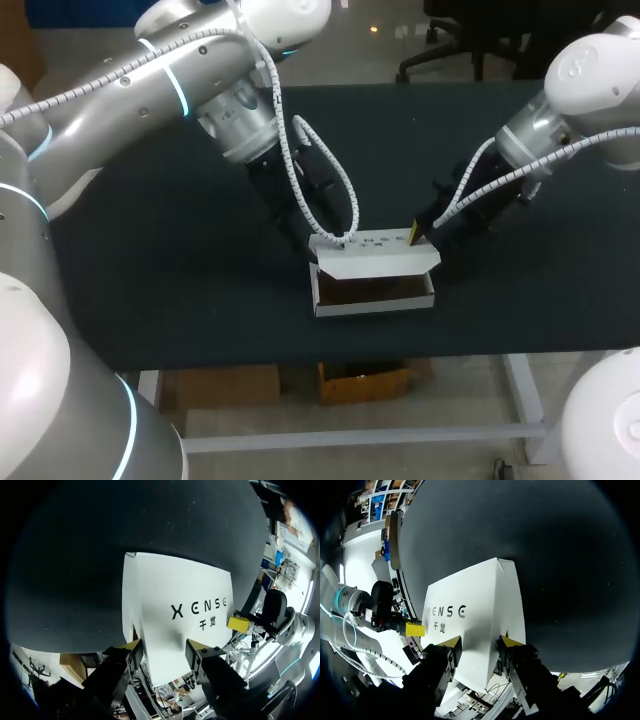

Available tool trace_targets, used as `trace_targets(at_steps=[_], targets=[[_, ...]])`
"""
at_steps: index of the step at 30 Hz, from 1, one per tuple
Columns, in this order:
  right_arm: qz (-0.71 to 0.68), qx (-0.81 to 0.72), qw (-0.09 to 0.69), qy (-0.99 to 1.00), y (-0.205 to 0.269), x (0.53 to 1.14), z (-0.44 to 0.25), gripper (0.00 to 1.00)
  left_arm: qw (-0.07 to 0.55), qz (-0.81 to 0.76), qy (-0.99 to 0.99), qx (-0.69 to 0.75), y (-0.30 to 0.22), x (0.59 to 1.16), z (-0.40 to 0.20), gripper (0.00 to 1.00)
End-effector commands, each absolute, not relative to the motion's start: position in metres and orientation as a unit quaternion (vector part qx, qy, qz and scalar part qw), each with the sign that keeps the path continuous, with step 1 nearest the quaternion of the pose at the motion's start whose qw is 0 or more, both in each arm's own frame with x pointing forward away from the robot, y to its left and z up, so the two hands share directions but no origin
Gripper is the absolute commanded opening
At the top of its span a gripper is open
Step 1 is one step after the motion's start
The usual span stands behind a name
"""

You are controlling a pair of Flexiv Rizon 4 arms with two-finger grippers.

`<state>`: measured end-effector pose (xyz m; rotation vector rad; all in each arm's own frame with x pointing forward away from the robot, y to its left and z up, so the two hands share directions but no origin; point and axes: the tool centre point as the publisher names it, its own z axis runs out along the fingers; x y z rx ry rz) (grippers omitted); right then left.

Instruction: Assemble the packaging by folding the flat box into shape, placing the metal phone stand inside, and closing the box properly

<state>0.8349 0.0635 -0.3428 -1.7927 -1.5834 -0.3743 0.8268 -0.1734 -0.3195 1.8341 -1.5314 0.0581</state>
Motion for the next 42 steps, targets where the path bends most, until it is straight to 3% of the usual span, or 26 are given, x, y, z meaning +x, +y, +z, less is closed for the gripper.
trace_targets(at_steps=[1,42], targets=[[-0.142,-0.691,0.357,-0.613,0.073,0.836,-0.342,0.45,0.379,0.011,-0.597,0.708,-0.183,0.834,-0.321,0.56],[-0.147,-0.692,0.367,-0.604,0.074,0.815,-0.334,0.45,0.396,-0.006,-0.581,0.712,-0.177,0.839,-0.317,0.57]])
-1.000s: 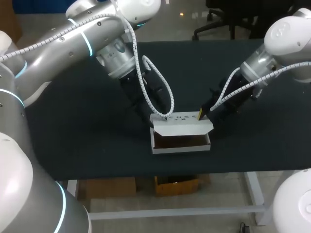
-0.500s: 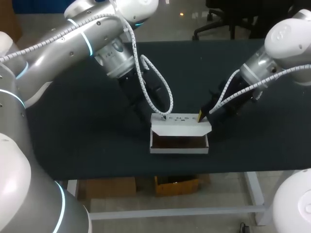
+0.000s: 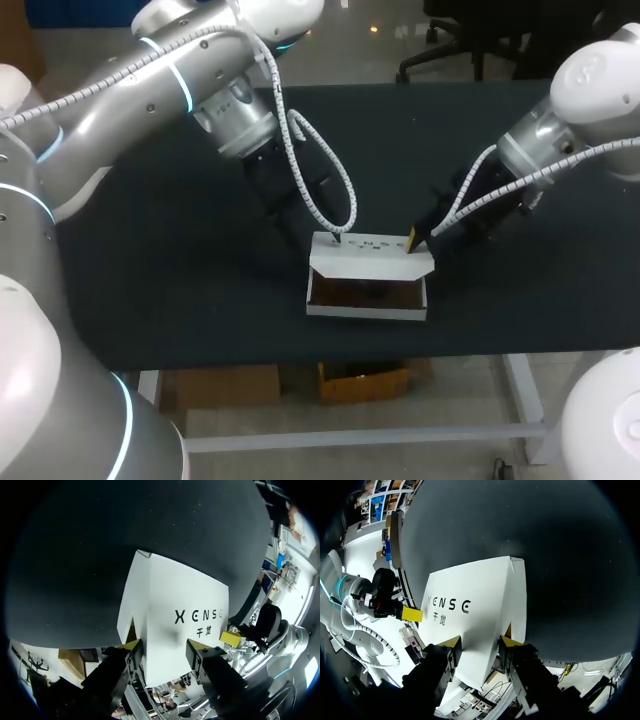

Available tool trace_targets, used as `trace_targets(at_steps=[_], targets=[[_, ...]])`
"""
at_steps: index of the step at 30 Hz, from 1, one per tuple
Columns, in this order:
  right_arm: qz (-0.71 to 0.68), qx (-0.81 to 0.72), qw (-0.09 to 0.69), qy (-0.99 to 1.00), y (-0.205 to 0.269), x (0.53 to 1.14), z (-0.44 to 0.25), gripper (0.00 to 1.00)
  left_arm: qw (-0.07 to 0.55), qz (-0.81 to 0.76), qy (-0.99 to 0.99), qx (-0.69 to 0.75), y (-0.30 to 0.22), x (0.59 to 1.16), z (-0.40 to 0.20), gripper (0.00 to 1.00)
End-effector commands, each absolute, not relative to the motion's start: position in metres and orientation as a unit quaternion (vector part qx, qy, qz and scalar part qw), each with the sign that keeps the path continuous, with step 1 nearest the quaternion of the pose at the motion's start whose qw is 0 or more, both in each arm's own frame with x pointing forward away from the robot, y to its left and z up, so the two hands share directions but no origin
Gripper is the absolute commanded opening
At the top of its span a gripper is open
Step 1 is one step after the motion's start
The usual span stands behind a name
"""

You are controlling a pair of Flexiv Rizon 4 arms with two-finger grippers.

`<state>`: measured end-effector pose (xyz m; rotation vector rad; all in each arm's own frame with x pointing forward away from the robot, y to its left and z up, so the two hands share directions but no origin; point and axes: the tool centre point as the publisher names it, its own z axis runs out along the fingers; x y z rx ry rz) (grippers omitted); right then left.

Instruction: Assemble the packaging by folding the flat box into shape, placing the metal phone stand inside, and closing the box properly

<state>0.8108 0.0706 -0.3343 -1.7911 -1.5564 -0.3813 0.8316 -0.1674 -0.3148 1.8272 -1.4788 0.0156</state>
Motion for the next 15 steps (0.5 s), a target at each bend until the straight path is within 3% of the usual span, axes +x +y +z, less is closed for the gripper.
trace_targets(at_steps=[1,15], targets=[[-0.147,-0.692,0.368,-0.603,0.073,0.817,-0.334,0.45,0.396,-0.006,-0.58,0.712,-0.177,0.839,-0.317,0.56],[-0.146,-0.689,0.374,-0.604,0.07,0.831,-0.332,0.45,0.401,-0.01,-0.569,0.718,-0.176,0.839,-0.314,0.57]])
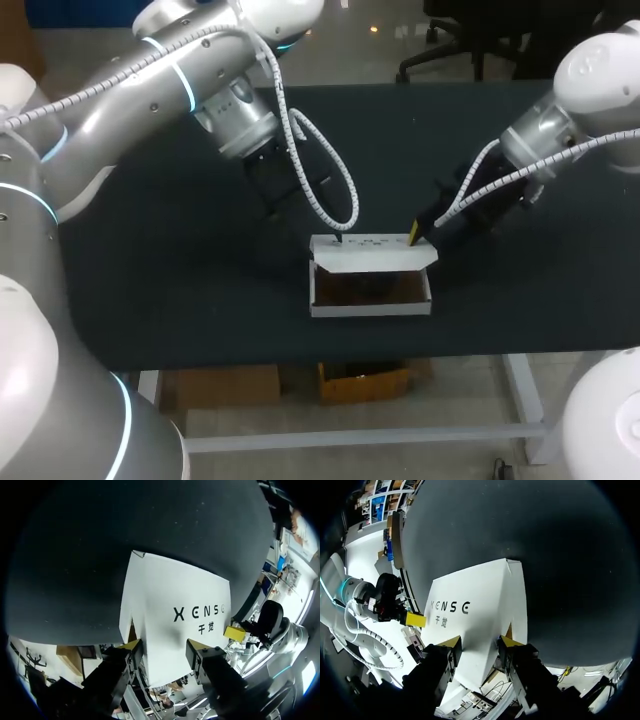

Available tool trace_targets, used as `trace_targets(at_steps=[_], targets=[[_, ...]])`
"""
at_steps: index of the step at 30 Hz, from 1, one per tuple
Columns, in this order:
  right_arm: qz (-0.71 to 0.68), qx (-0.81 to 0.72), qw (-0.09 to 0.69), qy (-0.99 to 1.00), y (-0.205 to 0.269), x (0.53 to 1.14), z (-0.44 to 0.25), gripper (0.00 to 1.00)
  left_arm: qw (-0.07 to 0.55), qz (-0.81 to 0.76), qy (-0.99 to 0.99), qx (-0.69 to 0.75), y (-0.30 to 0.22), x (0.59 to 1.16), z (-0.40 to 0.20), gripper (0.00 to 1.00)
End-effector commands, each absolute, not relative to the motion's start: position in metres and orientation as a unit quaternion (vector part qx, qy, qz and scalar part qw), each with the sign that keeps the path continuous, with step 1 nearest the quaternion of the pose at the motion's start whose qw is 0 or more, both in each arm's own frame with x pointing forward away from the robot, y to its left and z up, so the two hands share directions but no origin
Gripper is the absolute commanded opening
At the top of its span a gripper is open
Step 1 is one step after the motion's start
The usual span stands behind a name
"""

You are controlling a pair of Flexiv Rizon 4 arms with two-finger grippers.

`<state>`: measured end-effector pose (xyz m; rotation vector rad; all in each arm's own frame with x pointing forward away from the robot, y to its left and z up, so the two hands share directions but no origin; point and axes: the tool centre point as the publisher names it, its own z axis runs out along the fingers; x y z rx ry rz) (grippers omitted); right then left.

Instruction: Assemble the packaging by folding the flat box into shape, placing the metal phone stand inside, and closing the box properly

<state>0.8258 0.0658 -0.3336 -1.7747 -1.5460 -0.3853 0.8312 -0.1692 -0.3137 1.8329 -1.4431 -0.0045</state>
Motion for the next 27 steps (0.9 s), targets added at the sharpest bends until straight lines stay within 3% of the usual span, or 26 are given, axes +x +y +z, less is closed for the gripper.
trace_targets(at_steps=[1,27], targets=[[-0.146,-0.688,0.374,-0.604,0.0702,0.831,-0.3315,0.45,0.401,-0.01,-0.569,0.718,-0.1761,0.8393,-0.3133,0.57],[-0.147,-0.686,0.382,-0.602,0.0726,0.837,-0.3264,0.45,0.414,-0.021,-0.559,0.719,-0.173,0.8432,-0.31,0.53]])
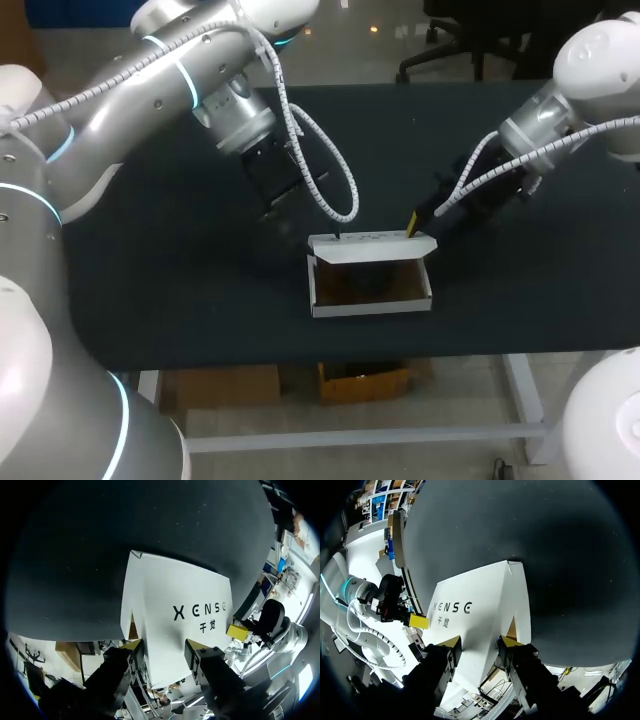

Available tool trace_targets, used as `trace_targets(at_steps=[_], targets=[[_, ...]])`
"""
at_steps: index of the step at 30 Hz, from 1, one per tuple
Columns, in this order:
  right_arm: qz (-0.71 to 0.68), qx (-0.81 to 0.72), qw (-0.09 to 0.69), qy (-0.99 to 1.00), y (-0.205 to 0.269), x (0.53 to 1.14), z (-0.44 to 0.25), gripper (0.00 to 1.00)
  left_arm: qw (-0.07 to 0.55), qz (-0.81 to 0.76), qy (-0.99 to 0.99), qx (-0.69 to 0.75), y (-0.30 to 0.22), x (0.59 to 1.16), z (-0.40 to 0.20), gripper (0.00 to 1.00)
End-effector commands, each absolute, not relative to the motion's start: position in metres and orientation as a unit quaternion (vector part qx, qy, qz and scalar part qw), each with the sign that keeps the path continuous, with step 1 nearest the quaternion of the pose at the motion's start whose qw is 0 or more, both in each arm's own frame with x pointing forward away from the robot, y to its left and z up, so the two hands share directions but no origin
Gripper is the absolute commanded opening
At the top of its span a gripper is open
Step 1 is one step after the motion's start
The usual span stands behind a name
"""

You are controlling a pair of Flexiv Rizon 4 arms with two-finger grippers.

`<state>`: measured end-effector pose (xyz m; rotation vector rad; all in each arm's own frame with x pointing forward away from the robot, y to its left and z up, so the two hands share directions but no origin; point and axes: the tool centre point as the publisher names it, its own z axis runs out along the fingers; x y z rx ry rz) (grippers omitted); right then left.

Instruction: Assemble the packaging by folding the flat box into shape, placing the metal phone stand inside, and closing the box properly

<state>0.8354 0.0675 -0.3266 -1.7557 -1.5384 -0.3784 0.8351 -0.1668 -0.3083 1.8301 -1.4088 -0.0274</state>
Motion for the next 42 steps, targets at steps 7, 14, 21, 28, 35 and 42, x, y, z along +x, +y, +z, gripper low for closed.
trace_targets(at_steps=[7,14,21,28,35,42], targets=[[-0.147,-0.686,0.381,-0.602,0.0735,0.8352,-0.3254,0.46,0.416,-0.024,-0.558,0.718,-0.1728,0.8446,-0.3103,0.53],[-0.149,-0.687,0.381,-0.601,0.0739,0.8325,-0.3237,0.46,0.418,-0.028,-0.557,0.717,-0.1728,0.8463,-0.3098,0.53],[-0.15,-0.687,0.382,-0.599,0.0751,0.8299,-0.3226,0.46,0.421,-0.031,-0.555,0.717,-0.1727,0.8478,-0.3096,0.51],[-0.15,-0.687,0.384,-0.598,0.0754,0.8282,-0.3221,0.46,0.42,-0.032,-0.554,0.718,-0.1726,0.8467,-0.3077,0.53],[-0.151,-0.686,0.386,-0.597,0.0752,0.8283,-0.3219,0.46,0.422,-0.032,-0.55,0.72,-0.1721,0.8461,-0.3057,0.53],[-0.152,-0.685,0.388,-0.597,0.0767,0.8324,-0.3197,0.45,0.428,-0.032,-0.545,0.721,-0.1711,0.8464,-0.3041,0.51]])
